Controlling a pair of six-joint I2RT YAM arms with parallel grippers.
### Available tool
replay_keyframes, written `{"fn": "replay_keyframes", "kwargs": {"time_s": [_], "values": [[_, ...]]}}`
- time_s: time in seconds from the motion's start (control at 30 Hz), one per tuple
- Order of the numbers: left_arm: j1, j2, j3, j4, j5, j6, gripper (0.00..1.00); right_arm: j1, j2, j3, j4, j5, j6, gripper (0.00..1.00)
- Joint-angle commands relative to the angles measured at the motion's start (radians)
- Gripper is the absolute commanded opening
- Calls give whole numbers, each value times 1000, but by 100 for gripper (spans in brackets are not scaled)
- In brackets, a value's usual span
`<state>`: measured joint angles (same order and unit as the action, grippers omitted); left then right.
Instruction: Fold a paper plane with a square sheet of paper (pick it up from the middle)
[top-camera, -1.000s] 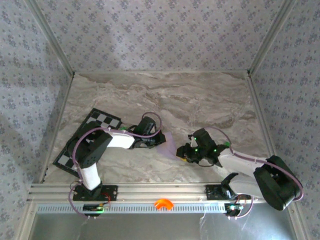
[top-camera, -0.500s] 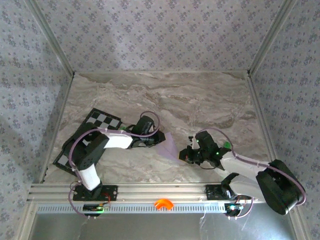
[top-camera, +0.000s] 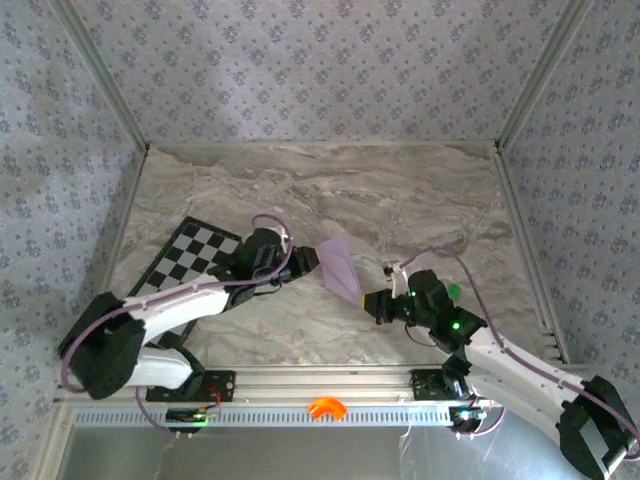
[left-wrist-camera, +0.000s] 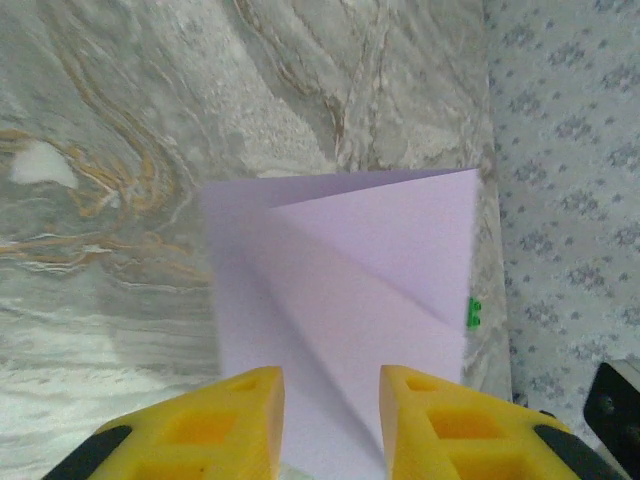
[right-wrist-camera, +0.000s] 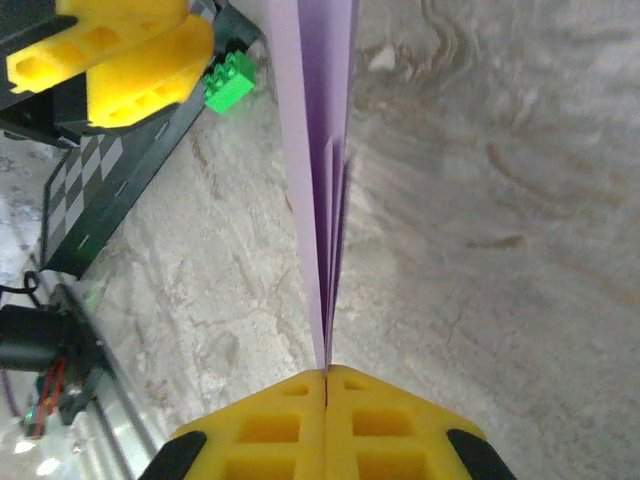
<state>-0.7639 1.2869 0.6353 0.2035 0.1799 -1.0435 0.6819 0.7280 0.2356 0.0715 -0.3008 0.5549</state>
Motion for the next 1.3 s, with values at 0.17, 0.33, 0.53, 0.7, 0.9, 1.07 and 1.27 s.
{"fn": "replay_keyframes", "kwargs": {"time_s": [0.17,0.33,0.53,0.7,0.9,1.07,1.27], "values": [[14,-168,-48,-145,-124,40,34,109,-11,115,-238,387,-153,0],[27,-236,-64,-197,-148,44,34,170,114,263,-442,615,-153,0],[61,-304,-77,-286,-173,42,37,272,264,387,-566,855,-145,0],[94,-357,-76,-374,-190,32,38,348,367,463,-666,1073,-75,0],[144,-446,-92,-451,-207,11,43,387,487,523,-752,1160,-7,0],[177,-503,-100,-510,-209,1,46,420,582,545,-797,1197,63,0],[199,-564,-124,-547,-210,-13,48,458,706,580,-805,1203,110,0]]}}
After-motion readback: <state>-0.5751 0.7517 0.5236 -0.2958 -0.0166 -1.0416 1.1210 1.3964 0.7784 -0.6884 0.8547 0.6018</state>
